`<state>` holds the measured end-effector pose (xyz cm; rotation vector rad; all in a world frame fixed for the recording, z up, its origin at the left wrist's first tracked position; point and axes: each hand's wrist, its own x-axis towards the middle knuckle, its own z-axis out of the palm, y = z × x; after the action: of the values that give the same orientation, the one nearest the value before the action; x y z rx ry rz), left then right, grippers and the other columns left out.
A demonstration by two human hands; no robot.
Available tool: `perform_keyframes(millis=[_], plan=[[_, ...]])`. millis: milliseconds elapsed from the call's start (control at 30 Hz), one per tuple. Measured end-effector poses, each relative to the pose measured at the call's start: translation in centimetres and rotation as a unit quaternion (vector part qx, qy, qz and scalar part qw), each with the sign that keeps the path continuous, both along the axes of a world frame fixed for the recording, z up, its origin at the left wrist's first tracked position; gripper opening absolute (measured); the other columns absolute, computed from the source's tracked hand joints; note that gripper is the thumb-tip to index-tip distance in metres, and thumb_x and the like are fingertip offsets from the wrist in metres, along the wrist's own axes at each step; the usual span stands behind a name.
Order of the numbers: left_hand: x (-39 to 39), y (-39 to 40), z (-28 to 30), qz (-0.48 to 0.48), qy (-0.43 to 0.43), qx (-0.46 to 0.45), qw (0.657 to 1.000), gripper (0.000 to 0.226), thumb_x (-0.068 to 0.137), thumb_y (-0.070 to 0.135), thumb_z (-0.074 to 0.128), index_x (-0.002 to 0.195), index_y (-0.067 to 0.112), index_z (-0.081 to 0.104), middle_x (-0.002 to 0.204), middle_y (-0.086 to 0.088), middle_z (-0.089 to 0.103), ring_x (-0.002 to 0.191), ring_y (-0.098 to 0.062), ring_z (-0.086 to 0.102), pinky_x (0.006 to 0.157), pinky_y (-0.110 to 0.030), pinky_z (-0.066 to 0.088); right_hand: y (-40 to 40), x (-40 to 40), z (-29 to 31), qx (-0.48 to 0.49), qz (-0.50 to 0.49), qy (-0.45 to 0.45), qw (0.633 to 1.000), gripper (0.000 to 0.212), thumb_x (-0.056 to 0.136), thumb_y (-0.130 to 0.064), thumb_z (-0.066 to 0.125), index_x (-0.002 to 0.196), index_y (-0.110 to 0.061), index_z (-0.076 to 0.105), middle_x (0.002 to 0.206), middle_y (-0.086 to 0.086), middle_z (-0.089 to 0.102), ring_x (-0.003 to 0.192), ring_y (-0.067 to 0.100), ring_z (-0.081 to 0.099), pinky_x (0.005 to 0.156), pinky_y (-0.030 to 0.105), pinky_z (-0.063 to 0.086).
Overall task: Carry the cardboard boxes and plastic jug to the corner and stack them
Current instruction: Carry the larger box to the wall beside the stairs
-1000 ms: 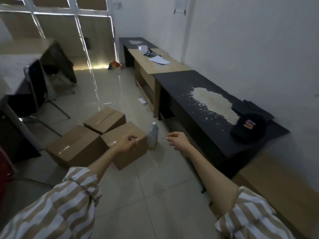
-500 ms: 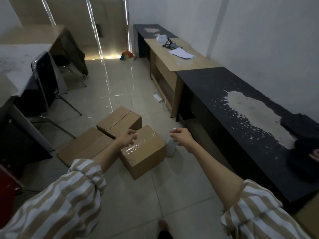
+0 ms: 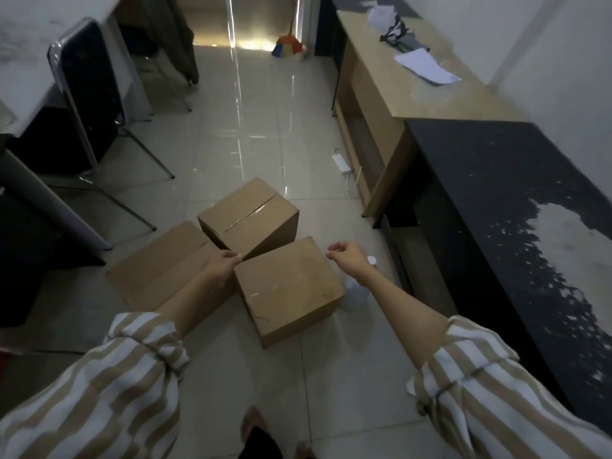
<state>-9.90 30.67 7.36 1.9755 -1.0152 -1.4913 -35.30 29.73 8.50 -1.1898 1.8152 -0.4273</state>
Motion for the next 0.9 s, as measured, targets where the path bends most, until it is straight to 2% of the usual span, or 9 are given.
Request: perform_keyframes(millis=[100, 233, 367, 467, 533, 600, 667, 767, 900], plan=[[1.7, -4.2, -8.4, -0.021, -0.001, 0.035, 0.999, 0.041, 0.095, 0.024, 0.052, 0.132, 0.008, 0.050, 0.136, -0.015, 0.053, 0.123, -0.033, 0.052, 0.095, -0.034, 0.045, -4.6, 0.0, -6.3, 0.011, 0.012, 0.002, 1.000, 0.041, 0.093, -0.023, 0.058, 0.131, -0.009, 0.053, 0.130, 0.013, 0.058, 0.117, 0.026, 0.056, 0.099, 0.036, 0.046], [2.7, -9.9, -23.9, -0.031, -0.013, 0.111, 0.993, 0.075, 0.078, 0.058, 0.064, 0.139, 0.021, 0.044, 0.150, -0.011, 0.035, 0.135, -0.031, 0.037, 0.114, -0.045, 0.031, -9.3, -0.8, -17.1, 0.015, 0.020, 0.009, 1.000, 0.051, 0.093, -0.027, 0.060, 0.138, -0.008, 0.047, 0.139, 0.014, 0.051, 0.127, 0.028, 0.049, 0.103, 0.036, 0.042], [0.4, -11.0, -32.4, -0.062, -0.082, 0.140, 0.985, 0.068, 0.088, 0.053, 0.052, 0.148, 0.033, 0.027, 0.159, -0.014, 0.004, 0.145, -0.037, 0.010, 0.118, -0.046, 0.016, -12.7, -3.0, -29.8, 0.035, 0.047, 0.049, 0.997, 0.065, 0.089, -0.038, 0.063, 0.144, -0.009, 0.042, 0.147, 0.010, 0.045, 0.135, 0.028, 0.042, 0.111, 0.040, 0.037], [-0.1, -10.9, -40.3, -0.070, -0.149, 0.091, 0.982, 0.072, 0.087, 0.053, 0.055, 0.148, 0.036, 0.022, 0.160, -0.010, -0.009, 0.146, -0.038, -0.006, 0.118, -0.045, 0.004, -16.2, -4.5, -38.0, 0.038, 0.060, 0.100, 0.993, 0.069, 0.087, -0.040, 0.065, 0.142, -0.008, 0.042, 0.145, 0.017, 0.046, 0.133, 0.033, 0.044, 0.111, 0.044, 0.036], [-0.2, -10.8, -44.5, -0.013, -0.136, 0.049, 0.989, 0.083, 0.083, 0.051, 0.062, 0.149, 0.037, 0.015, 0.160, -0.008, -0.013, 0.147, -0.034, -0.005, 0.118, -0.044, 0.006, -18.6, -4.9, -41.7, 0.028, 0.057, 0.136, 0.989, 0.077, 0.084, -0.044, 0.067, 0.145, -0.009, 0.037, 0.146, 0.021, 0.040, 0.134, 0.037, 0.040, 0.112, 0.045, 0.033], [0.0, -10.5, -48.0, 0.068, -0.085, 0.003, 0.994, 0.099, 0.078, 0.046, 0.071, 0.151, 0.032, 0.006, 0.160, -0.006, -0.004, 0.147, -0.029, 0.009, 0.118, -0.042, 0.015, -20.4, -4.8, -44.4, 0.030, 0.044, 0.147, 0.988, 0.093, 0.078, -0.049, 0.071, 0.149, -0.008, 0.026, 0.151, 0.019, 0.031, 0.138, 0.038, 0.034, 0.114, 0.046, 0.030], [0.3, -9.9, -50.6, 0.140, -0.006, -0.028, 0.990, 0.106, 0.074, 0.043, 0.076, 0.151, 0.024, 0.005, 0.153, -0.003, 0.025, 0.138, -0.023, 0.032, 0.113, -0.039, 0.028, -21.3, -5.3, -46.9, 0.043, 0.018, 0.126, 0.991, 0.101, 0.071, -0.050, 0.077, 0.146, -0.004, 0.028, 0.150, 0.017, 0.035, 0.136, 0.034, 0.038, 0.110, 0.045, 0.035], [0.4, -9.0, -52.9, 0.157, 0.087, -0.001, 0.984, 0.082, 0.072, 0.052, 0.072, 0.141, 0.024, 0.038, 0.131, 0.005, 0.055, 0.119, -0.018, 0.055, 0.100, -0.036, 0.042, -20.8, -6.4, -49.2, 0.063, -0.042, 0.073, 0.994, 0.097, 0.055, -0.062, 0.081, 0.131, -0.011, 0.049, 0.132, 0.007, 0.058, 0.118, 0.027, 0.057, 0.100, 0.042, 0.047], [0.3, -9.2, -52.5, 0.185, 0.199, 0.044, 0.961, 0.077, 0.064, 0.059, 0.073, 0.130, 0.023, 0.055, 0.121, 0.001, 0.068, 0.111, -0.021, 0.064, 0.089, -0.039, 0.054, -20.2, -6.9, -49.2, 0.085, -0.087, 0.031, 0.992, 0.097, 0.035, -0.071, 0.081, 0.114, -0.017, 0.064, 0.112, -0.001, 0.068, 0.104, 0.023, 0.064, 0.097, 0.041, 0.051]])
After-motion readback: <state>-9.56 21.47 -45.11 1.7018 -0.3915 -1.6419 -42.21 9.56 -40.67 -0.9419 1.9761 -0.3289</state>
